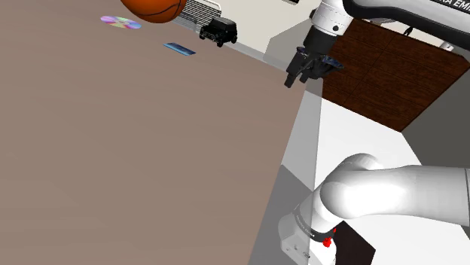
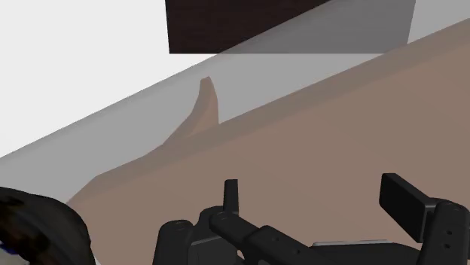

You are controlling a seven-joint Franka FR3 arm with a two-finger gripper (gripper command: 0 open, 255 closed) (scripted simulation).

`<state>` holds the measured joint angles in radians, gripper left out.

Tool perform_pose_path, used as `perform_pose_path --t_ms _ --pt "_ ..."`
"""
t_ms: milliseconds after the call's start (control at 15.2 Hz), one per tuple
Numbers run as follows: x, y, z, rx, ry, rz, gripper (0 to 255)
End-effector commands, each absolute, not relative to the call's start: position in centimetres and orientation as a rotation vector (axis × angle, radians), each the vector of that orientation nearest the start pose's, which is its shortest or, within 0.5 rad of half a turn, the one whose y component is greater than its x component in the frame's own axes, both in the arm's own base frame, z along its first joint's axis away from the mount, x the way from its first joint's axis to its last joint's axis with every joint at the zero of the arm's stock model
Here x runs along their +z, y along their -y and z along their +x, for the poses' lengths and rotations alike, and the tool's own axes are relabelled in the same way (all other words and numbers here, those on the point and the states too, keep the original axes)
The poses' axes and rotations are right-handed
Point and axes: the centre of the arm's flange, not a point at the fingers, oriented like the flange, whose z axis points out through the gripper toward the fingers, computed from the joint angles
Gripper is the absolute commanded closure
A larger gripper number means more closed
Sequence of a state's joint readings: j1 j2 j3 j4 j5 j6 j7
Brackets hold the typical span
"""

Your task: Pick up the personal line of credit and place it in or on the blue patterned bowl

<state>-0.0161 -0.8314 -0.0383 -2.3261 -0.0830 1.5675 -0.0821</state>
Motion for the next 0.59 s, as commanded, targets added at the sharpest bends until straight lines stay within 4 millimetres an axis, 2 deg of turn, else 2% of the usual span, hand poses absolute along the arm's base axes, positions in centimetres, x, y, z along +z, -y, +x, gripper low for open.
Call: perform_pose_path --t_ms 0,528 --pt "61.8 2.9 29.3 -0.11 0.058 -3.198 0" --pt "60.9 -2.3 35.7 -0.326 0.224 -3.126 0"
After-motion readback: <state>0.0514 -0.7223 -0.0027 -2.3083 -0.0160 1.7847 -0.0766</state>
